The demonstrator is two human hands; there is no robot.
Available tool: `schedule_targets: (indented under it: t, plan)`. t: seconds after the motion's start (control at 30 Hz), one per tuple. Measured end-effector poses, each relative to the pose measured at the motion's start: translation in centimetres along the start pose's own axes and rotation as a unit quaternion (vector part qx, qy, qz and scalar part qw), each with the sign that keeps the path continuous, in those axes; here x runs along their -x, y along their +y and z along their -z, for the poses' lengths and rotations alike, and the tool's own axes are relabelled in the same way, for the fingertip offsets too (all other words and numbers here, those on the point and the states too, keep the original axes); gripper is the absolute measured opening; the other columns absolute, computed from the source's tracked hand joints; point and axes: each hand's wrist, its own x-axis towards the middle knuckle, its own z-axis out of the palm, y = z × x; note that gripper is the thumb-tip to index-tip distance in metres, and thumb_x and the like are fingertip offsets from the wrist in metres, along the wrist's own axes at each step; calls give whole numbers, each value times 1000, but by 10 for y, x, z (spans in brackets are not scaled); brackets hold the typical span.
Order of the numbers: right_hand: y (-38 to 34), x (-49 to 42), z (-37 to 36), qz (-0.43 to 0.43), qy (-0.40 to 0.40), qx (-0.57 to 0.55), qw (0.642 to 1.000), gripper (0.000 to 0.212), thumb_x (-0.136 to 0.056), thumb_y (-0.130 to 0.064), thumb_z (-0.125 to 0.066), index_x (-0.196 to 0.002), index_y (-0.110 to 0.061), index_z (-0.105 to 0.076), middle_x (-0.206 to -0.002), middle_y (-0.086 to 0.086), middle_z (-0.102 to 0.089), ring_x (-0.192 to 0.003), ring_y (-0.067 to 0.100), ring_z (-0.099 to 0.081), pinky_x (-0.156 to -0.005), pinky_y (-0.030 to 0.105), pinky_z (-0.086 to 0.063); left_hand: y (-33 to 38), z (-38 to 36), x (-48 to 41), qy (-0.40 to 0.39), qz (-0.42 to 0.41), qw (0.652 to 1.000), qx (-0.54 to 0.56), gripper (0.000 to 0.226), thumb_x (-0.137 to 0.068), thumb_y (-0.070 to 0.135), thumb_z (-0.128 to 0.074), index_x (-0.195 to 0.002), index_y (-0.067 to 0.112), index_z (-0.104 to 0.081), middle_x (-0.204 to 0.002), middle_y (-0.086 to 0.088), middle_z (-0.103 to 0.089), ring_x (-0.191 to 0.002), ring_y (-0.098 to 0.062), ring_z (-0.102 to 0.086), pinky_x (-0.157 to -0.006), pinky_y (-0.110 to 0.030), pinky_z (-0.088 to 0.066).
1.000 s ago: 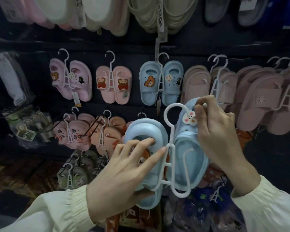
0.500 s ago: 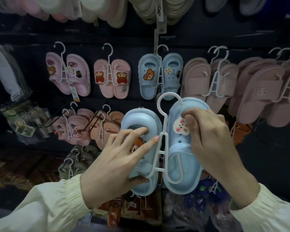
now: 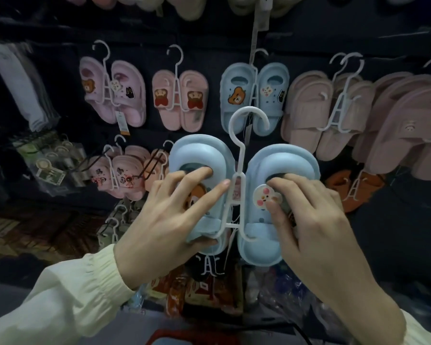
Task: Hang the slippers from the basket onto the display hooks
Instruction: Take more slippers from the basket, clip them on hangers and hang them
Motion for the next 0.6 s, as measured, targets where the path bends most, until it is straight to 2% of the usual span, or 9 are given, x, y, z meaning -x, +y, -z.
schedule_targets:
  t: [0.13, 0.27, 0.37, 0.47, 0.6]
  plan:
    - [-8, 19, -11, -37, -68, 40, 996, 43, -97, -40, -56, -131, -15, -49, -129, 2, -56, -124, 23, -51, -103, 35, -32, -4, -11, 12, 8, -21, 1000, 20, 95, -68, 40, -89, -147, 13, -46, -142, -15, -39, -115, -41, -47, -90, -57, -47]
    - [-10, 29, -24, -66, -108, 47, 991, 84, -80, -58, -63, -147, -20, -30, -141, -6, -38, -132, 22, -38, -105, 34, -23, -10, -25, 12, 8, -42, 997, 57, 93, -71, 39, -87, -149, 14, -41, -143, -14, -37, -118, -40, -46, -89, -57, -49]
    - [-6, 27, -30, -57, -116, 126, 984, 105, -72, -60, -66, -156, -18, -18, -146, 3, -35, -133, 28, -34, -104, 42, -23, -10, -32, 2, 5, -47, 996, 80, 97, -68, 38, -89, -150, 14, -42, -144, -13, -36, -119, -41, -47, -91, -57, -48]
    - [1, 20, -33, -66, -103, 168, 978, 106, -70, -51, -76, -155, -18, -22, -141, 9, -40, -131, 33, -38, -101, 50, -30, -9, -33, -11, 14, -54, 995, 79, 96, -69, 39, -89, -149, 14, -43, -143, -13, -37, -118, -40, -47, -93, -56, -49]
    - [12, 1, -32, -57, -77, 187, 978, 96, -76, -51, -68, -155, -15, -25, -140, 12, -43, -130, 35, -42, -100, 55, -35, -13, -33, -31, 24, -47, 997, 55, 95, -69, 42, -88, -149, 13, -44, -143, -13, -38, -120, -39, -46, -97, -55, -47]
